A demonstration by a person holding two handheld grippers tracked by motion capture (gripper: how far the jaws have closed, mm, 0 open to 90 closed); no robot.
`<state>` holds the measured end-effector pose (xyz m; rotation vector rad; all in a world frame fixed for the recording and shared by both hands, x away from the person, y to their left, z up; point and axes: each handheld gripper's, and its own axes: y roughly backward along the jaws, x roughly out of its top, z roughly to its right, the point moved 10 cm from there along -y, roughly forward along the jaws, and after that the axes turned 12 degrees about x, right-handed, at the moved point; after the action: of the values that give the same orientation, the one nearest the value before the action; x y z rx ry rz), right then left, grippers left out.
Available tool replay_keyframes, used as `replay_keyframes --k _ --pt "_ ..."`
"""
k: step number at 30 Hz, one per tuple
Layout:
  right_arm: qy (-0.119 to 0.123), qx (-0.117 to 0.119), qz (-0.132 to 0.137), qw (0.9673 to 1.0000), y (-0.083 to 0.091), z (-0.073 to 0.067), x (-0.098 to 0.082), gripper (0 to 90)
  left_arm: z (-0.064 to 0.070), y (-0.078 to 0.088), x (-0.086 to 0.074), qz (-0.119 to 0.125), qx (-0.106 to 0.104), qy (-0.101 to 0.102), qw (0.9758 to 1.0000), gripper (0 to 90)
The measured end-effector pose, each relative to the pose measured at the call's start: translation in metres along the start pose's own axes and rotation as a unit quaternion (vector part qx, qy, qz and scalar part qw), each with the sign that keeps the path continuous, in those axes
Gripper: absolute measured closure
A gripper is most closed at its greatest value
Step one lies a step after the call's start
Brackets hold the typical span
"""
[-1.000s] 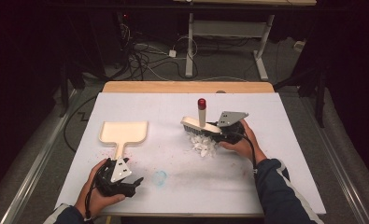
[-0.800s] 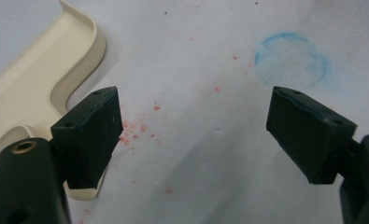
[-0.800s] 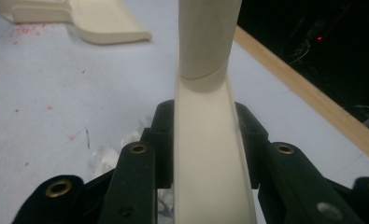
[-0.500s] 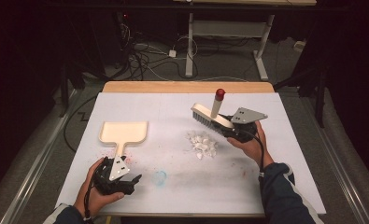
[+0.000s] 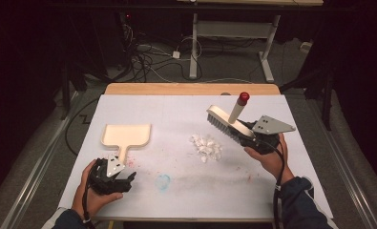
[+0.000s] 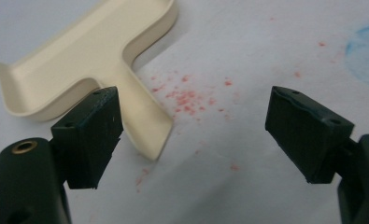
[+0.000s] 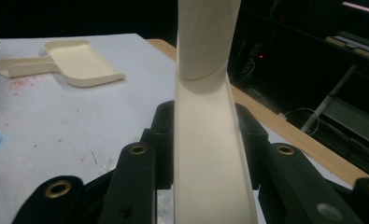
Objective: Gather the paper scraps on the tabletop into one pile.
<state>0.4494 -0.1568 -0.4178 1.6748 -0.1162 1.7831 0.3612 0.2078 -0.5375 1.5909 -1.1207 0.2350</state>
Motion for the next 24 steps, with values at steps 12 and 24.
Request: replay_keyframes --k 12,24 --pt "-0.018 -0.028 0.002 0.9995 0.033 -0.018 -0.010 67.7 -0.019 -0.009 -0.006 -0.023 0.012 0.062 0.9978 17.8" --pt "-0.026 -0.046 -0.028 0.9982 0.048 -0.030 -0.035 67.7 -0.023 -0.018 -0.013 -0.045 0.005 0.083 0.9955 17.6"
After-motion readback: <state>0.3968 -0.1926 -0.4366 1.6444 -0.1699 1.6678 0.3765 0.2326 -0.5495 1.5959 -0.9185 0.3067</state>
